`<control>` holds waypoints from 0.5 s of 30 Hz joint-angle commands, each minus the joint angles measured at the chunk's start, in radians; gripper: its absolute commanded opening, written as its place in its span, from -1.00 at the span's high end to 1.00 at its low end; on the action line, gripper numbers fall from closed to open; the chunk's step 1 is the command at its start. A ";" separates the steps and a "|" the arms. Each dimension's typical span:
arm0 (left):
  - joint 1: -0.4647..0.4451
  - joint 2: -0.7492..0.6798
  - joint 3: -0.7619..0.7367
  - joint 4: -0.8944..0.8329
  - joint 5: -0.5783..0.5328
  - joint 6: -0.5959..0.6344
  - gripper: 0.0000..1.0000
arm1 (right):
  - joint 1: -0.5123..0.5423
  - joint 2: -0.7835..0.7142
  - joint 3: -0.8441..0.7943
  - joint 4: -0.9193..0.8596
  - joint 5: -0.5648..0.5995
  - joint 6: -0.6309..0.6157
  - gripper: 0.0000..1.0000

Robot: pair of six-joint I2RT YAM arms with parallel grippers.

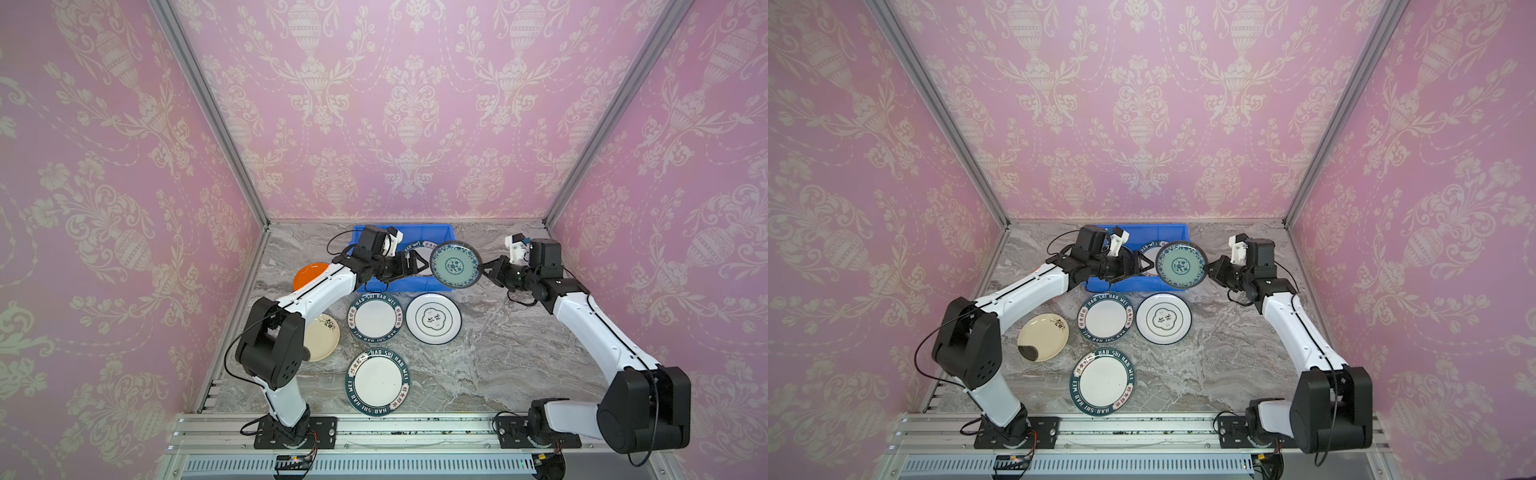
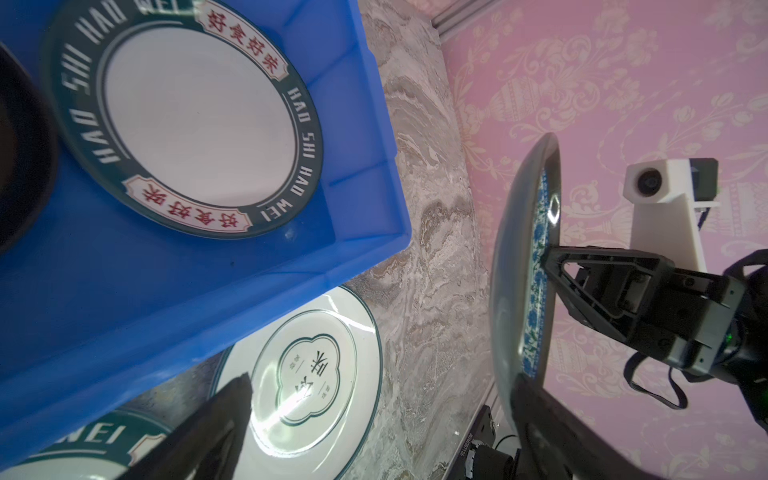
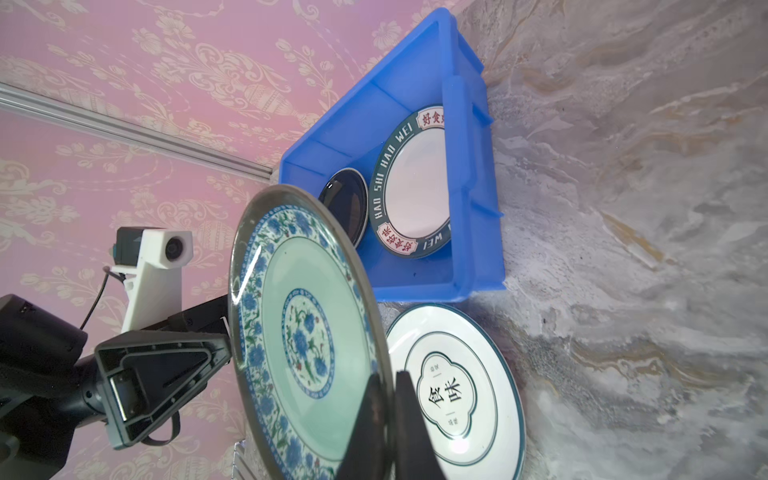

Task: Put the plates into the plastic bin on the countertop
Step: 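Lift the blue-floral plate with the right gripper and carry it over the bin, then lower the blue-floral plate into the bin against the black plate with the right gripper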

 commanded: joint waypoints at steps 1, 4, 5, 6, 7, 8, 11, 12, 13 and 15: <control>0.043 -0.108 -0.058 -0.008 -0.093 0.027 -0.99 | 0.053 0.100 0.115 -0.027 0.056 -0.013 1.00; 0.086 -0.185 -0.122 -0.009 -0.112 0.037 -0.99 | 0.106 0.227 0.263 -0.054 0.078 -0.026 1.00; 0.105 -0.210 -0.144 -0.005 -0.115 0.034 -0.99 | 0.123 0.271 0.308 -0.059 0.081 -0.026 1.00; 0.120 -0.231 -0.168 0.001 -0.110 0.031 -0.99 | 0.141 0.313 0.352 -0.063 0.084 -0.027 1.00; 0.133 -0.250 -0.188 0.008 -0.107 0.027 -0.99 | 0.156 0.352 0.391 -0.073 0.089 -0.026 1.00; 0.145 -0.267 -0.207 0.013 -0.102 0.025 -0.99 | 0.173 0.398 0.439 -0.089 0.098 -0.026 1.00; 0.175 -0.310 -0.255 0.034 -0.090 0.015 -0.99 | 0.217 0.526 0.565 -0.114 0.105 -0.026 1.00; 0.182 -0.319 -0.265 0.037 -0.087 0.015 -0.99 | 0.231 0.568 0.603 -0.117 0.105 -0.026 1.00; 0.187 -0.323 -0.272 0.039 -0.085 0.014 -0.99 | 0.240 0.608 0.639 -0.122 0.101 -0.027 1.00; 0.196 -0.323 -0.277 0.041 -0.077 0.011 -0.99 | 0.264 0.692 0.716 -0.130 0.092 -0.011 1.00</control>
